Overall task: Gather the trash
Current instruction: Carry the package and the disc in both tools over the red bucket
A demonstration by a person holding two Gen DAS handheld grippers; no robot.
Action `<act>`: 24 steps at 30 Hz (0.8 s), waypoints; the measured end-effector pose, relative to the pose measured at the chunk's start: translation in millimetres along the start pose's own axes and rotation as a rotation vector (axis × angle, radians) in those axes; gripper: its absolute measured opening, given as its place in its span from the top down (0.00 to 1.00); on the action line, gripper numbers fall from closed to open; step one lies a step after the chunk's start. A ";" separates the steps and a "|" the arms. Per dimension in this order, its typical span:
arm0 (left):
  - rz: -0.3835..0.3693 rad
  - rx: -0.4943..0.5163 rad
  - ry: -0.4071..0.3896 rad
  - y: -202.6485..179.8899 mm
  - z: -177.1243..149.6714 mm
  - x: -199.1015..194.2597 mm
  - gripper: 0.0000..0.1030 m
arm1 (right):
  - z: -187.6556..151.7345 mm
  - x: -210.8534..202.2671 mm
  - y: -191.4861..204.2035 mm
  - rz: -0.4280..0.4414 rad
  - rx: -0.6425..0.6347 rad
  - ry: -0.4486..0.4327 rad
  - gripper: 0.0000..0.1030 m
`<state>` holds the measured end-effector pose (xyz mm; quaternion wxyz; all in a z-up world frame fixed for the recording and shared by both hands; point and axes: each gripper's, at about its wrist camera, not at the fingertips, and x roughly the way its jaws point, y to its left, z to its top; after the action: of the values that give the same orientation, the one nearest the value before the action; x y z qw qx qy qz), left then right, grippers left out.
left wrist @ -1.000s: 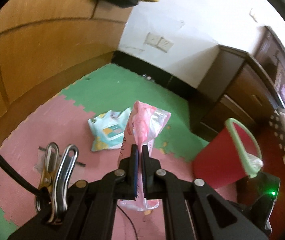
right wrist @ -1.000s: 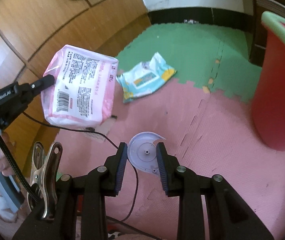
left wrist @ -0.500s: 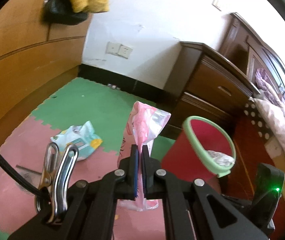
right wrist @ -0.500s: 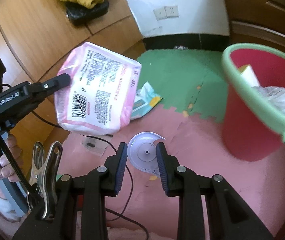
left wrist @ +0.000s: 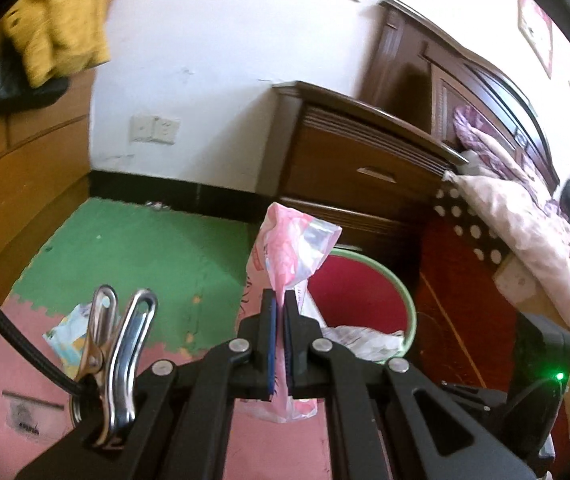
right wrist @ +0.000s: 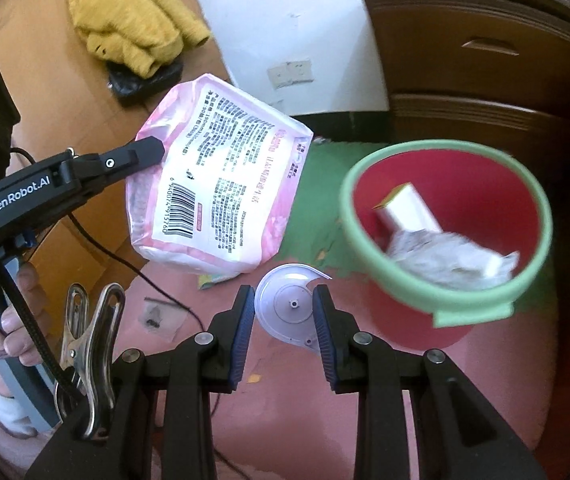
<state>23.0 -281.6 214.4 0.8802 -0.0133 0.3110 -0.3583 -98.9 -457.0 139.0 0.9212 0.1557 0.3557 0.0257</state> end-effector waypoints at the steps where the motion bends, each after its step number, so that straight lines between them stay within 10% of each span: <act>1: -0.006 0.011 0.002 -7.4 2.3 4.4 0.97 | 2.3 -0.5 -5.5 -0.005 0.005 -0.007 0.70; 24: -0.033 0.106 0.039 -79.8 1.4 120.6 0.97 | 28.4 -10.0 -94.6 -0.207 0.082 -0.092 0.70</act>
<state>40.5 -418.2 170.3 0.8673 0.0354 0.3084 -0.3891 -93.5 -556.2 136.4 0.9271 0.1568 0.3278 -0.0914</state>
